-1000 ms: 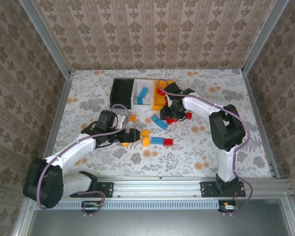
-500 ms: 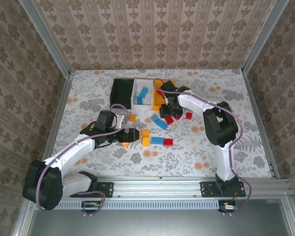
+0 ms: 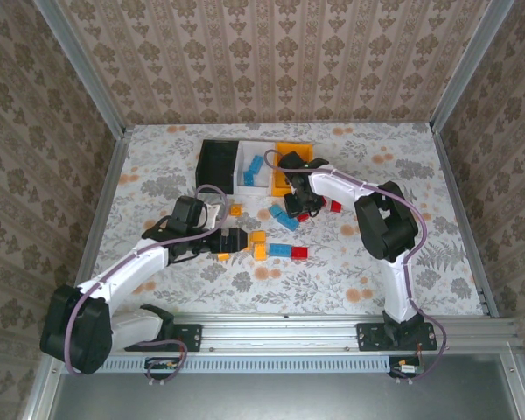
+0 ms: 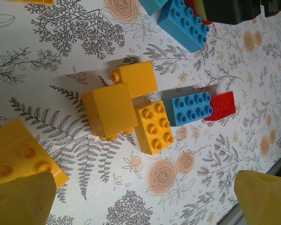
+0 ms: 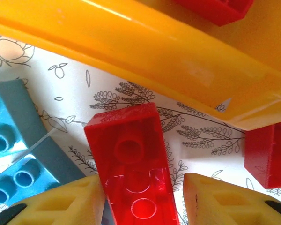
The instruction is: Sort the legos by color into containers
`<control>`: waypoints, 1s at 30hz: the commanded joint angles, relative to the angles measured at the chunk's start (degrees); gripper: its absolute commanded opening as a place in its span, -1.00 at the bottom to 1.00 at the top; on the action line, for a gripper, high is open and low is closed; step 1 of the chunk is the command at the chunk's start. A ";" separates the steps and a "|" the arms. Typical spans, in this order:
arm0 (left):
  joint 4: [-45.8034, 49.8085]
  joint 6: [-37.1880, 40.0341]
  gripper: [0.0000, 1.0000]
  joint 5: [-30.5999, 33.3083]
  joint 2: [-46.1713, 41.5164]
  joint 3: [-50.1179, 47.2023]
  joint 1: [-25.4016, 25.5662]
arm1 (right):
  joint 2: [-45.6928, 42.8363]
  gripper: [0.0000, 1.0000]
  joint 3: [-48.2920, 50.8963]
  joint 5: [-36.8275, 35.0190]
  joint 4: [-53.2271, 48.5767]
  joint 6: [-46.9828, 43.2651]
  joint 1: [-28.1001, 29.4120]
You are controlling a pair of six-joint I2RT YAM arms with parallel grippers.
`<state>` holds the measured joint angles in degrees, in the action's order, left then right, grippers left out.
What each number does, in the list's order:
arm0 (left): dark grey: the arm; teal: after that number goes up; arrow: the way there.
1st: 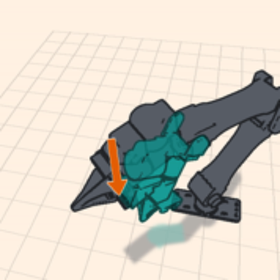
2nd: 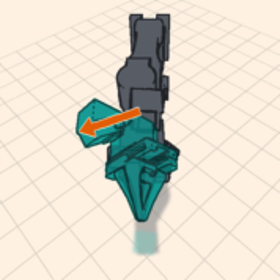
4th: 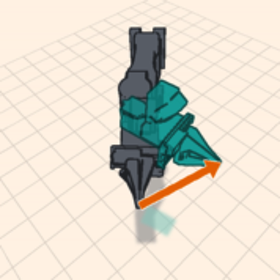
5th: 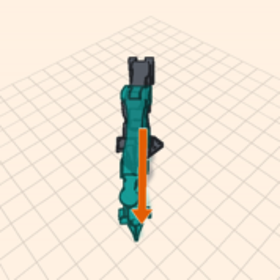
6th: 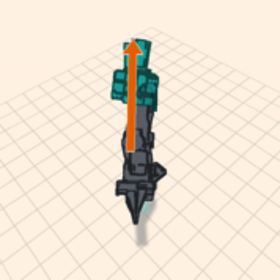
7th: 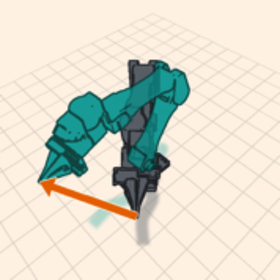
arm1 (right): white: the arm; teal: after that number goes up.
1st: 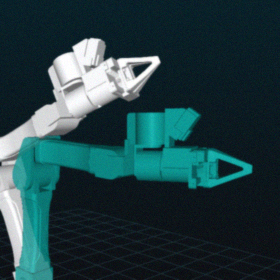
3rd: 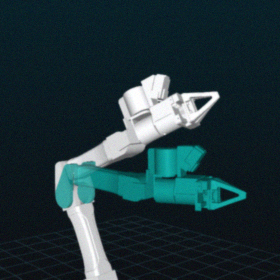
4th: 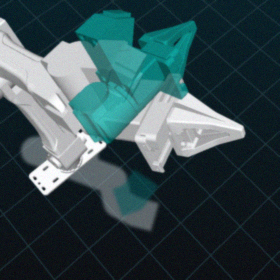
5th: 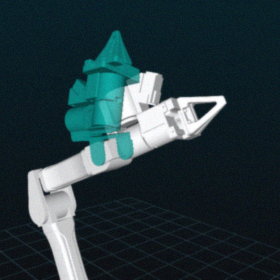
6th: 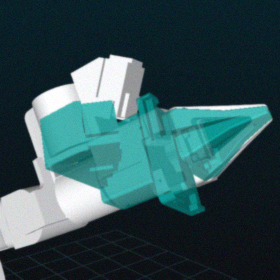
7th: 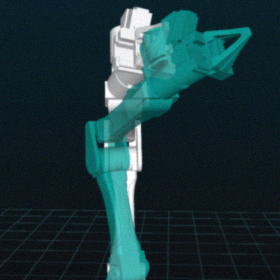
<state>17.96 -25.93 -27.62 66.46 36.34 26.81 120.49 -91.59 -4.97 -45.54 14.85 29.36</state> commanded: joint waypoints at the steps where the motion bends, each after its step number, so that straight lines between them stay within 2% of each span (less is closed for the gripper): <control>1: 0.84 0.76 1.00 -0.38 -0.70 -0.92 -0.35 | 0.66 -0.02 0.43 -2.32 -1.86 -1.10 0.04; 4: 1.03 0.73 1.00 -0.42 -0.93 -1.00 -0.35 | 1.83 -0.04 0.36 -1.68 -1.48 -0.60 -0.27; 11: 1.75 1.13 1.00 -0.15 -2.04 -1.48 -0.40 | -0.21 -0.24 2.89 -1.38 -0.16 1.21 -0.62; 16: 1.12 0.87 0.99 -0.51 -1.77 -1.27 -0.39 | -6.71 -0.30 7.28 -1.25 0.47 2.87 -0.60; 21: -0.91 -0.14 1.00 -0.85 -1.35 -1.66 -0.35 | -14.16 -0.30 10.65 2.90 1.87 4.62 -0.62; 26: -3.28 -1.31 1.00 -1.31 -0.30 -1.99 -0.17 | -16.38 -0.30 7.57 7.38 2.99 6.20 -0.73; 30: -2.68 -0.28 1.00 0.23 0.71 -1.18 2.54 | -12.67 -0.29 0.24 8.58 3.06 6.79 -1.62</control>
<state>15.81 -26.17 -27.59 66.37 34.92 27.83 105.73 -86.41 1.10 -43.53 20.01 28.62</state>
